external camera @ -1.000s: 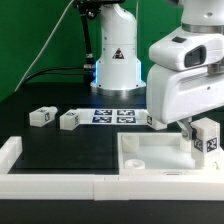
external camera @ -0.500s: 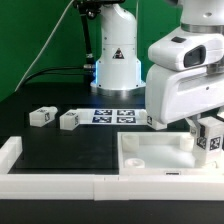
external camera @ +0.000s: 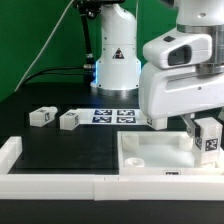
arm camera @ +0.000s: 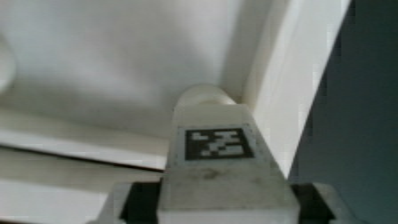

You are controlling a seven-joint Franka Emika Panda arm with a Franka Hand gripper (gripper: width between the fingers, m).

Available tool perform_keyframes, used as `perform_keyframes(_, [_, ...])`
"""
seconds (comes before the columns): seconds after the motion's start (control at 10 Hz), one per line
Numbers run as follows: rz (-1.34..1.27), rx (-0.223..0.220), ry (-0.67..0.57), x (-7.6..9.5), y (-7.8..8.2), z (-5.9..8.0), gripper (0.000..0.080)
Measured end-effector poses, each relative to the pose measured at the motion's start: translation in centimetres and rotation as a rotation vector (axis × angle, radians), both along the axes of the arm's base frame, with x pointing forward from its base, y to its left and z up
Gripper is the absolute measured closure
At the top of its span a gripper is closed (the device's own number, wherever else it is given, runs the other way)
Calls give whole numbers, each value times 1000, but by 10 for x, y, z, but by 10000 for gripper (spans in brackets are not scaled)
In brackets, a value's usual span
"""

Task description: Assemble one leg

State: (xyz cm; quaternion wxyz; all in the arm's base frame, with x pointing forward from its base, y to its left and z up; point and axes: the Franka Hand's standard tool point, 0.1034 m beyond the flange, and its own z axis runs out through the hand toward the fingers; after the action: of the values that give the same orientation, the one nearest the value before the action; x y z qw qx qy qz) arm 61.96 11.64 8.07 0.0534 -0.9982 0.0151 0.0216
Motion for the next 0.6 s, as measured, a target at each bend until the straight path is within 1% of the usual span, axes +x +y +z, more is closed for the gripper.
perform_keyframes(0.2, [-183,-6,-2,1,0,0,506])
perform_keyframes(0.4, [-479,-8,18,3,0,-1,506])
perform_keyframes(0.6, [-698,-10,43,3,0,-1,506])
